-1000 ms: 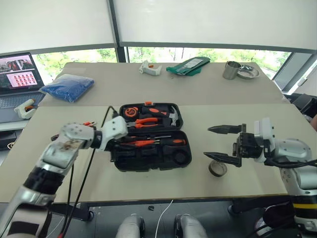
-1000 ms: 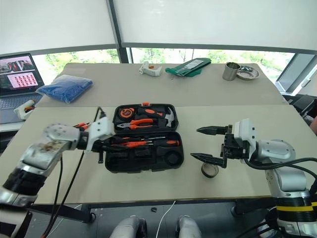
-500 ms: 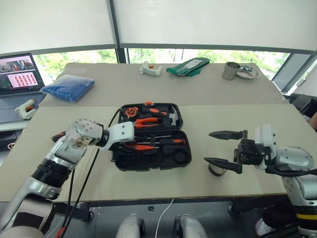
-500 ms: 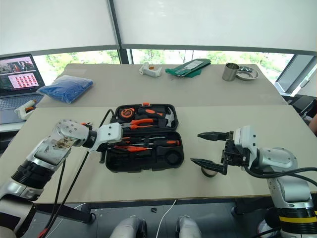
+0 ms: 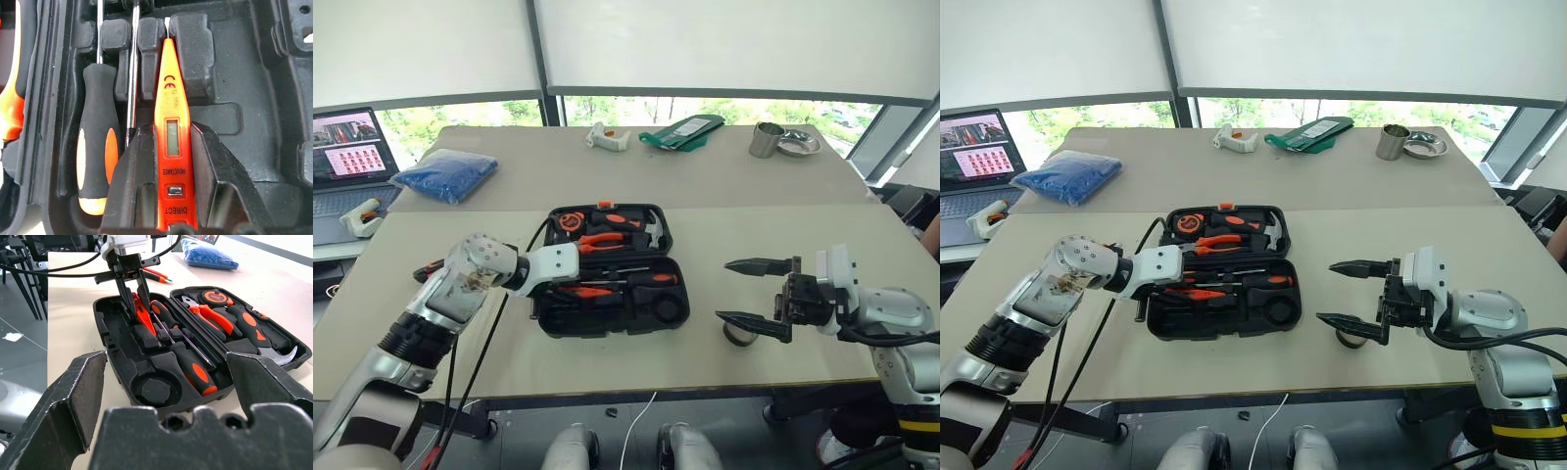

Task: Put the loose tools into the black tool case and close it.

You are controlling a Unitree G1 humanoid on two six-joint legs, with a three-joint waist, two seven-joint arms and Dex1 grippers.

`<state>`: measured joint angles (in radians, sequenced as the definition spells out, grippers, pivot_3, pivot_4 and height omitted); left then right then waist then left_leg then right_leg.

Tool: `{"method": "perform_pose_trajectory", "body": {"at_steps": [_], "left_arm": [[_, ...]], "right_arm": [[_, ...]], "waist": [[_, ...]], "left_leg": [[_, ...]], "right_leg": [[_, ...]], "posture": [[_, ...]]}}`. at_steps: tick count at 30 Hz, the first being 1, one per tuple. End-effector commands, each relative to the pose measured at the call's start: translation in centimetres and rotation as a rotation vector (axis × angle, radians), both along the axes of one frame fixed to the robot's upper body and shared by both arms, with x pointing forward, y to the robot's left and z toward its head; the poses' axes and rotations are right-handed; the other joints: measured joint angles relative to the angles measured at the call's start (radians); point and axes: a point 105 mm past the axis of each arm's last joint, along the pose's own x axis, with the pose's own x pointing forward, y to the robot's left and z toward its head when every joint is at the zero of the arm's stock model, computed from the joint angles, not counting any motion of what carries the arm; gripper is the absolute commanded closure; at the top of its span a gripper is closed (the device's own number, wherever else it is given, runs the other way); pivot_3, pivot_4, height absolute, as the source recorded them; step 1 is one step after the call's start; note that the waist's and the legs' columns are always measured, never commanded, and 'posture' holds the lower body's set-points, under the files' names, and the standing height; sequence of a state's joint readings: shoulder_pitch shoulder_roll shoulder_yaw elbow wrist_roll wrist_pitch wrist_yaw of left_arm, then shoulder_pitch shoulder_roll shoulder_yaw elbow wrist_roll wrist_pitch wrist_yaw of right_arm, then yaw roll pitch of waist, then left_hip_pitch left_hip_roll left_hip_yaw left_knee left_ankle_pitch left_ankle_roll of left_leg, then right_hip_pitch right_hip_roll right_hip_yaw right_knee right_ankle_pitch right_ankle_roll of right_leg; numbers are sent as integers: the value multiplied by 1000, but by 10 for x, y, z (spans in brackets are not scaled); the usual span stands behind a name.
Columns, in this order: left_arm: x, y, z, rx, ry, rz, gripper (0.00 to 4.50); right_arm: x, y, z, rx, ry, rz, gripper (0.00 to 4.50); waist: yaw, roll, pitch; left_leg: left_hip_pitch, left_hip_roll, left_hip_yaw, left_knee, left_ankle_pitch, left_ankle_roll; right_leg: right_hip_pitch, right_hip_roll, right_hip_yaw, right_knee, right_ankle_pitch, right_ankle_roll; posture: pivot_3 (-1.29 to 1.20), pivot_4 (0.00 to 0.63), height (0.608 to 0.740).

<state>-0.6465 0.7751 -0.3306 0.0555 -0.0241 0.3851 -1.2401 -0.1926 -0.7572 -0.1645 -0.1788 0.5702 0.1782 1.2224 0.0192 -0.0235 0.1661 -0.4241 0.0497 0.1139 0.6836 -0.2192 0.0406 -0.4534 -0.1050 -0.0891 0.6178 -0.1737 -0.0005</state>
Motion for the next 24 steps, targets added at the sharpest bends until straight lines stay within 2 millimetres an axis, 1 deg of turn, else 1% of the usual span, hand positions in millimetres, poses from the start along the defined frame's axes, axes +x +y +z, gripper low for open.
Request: {"method": "perform_pose_trajectory", "body": {"at_steps": [1, 2, 4, 6, 7, 9, 11, 12, 13, 14, 16, 17, 21, 24], "left_arm": [[4, -6, 22, -138, -96, -36, 2492], [6, -6, 28, -173, -130, -38, 2187], [5, -5, 40, -255, -164, -54, 2187], [4, -5, 47, -318, -174, -56, 2187], [5, -5, 49, -347, -174, -48, 2187], [6, -1, 46, -379, -177, -24, 2187], [4, 0, 37, -399, -152, -18, 2695], [3, 1, 33, -396, -150, -25, 2858], [1, 1, 28, -387, -143, -28, 3298], [0, 1, 24, -385, -142, -31, 3599], [1, 1, 17, -383, -136, -17, 4387], [2, 1, 14, -373, -137, -13, 4450], [7, 3, 2, -331, -164, 3, 4450], [7, 3, -5, -313, -163, -7, 4450]], "right_arm": [[-2, 2, 8, -2, -25, 18, 0], [-2, 1, 7, -3, -21, 18, 0], [-3, 1, 7, -4, -15, 19, 0], [-3, 0, 6, -5, -11, 19, 0], [-3, 0, 6, -4, -9, 19, 0], [-3, 2, 4, -3, -5, 22, 0], [-3, 4, 3, 0, -2, 26, 0], [-3, 4, 3, 1, -1, 28, 0], [-3, 5, 3, 2, 0, 29, 0], [-3, 5, 3, 2, 0, 30, 0], [-2, 5, 3, 2, 0, 30, 0], [-2, 5, 3, 2, 0, 29, 0], [-1, 5, 3, 4, 0, 26, 0], [-2, 7, 2, 6, 1, 27, 0]], "waist": [[0, 0, 0], [1, 0, 0], [2, 0, 0], [2, 0, 0], [2, 0, 0], [2, 0, 0], [2, 0, 0], [2, 0, 0], [1, 0, 0], [0, 0, 0], [-1, 0, 0], [0, 0, 0], [4, 0, 0], [5, 0, 0]], "left_leg": [[0, 0, 0, 0, 0, 0], [0, 0, 0, 1, 0, 0], [-1, 0, -1, 1, 0, 0], [-1, 0, 0, 1, 0, 0], [-1, 0, 0, 1, 0, 0], [-1, 0, 0, 1, 0, 0], [0, 0, 0, 1, 0, 0], [0, 0, 0, 1, 0, 0], [0, 0, 0, 1, 0, 0], [0, 0, 0, 1, 0, 0], [0, 0, 0, 1, 0, 0], [0, 0, 0, 2, 0, 0], [0, 0, 0, 4, 0, 0], [0, 0, 0, 5, 0, 0]], "right_leg": [[0, 0, 0, 0, 0, 0], [0, 0, 0, 0, 0, 0], [0, 0, 0, 0, 0, 0], [0, 0, 0, 0, 0, 0], [0, 0, 0, 1, 0, 0], [0, 0, 0, 1, 0, 0], [0, 0, 0, 1, 0, 0], [0, 0, 0, 1, 0, 0], [0, 0, 0, 1, 0, 0], [0, 0, 0, 2, 0, 0], [0, 0, 0, 2, 0, 0], [0, 0, 0, 2, 0, 0], [0, -1, 0, 4, 0, 0], [0, -1, 0, 5, 0, 0]], "posture": [[0, 150, 740], [0, 150, 740], [0, 150, 740], [0, 150, 740], [0, 150, 740], [0, 150, 740], [0, 150, 740], [0, 150, 740], [0, 150, 740], [0, 150, 740], [0, 150, 740], [0, 150, 740], [0, 150, 740], [0, 150, 740]]}}
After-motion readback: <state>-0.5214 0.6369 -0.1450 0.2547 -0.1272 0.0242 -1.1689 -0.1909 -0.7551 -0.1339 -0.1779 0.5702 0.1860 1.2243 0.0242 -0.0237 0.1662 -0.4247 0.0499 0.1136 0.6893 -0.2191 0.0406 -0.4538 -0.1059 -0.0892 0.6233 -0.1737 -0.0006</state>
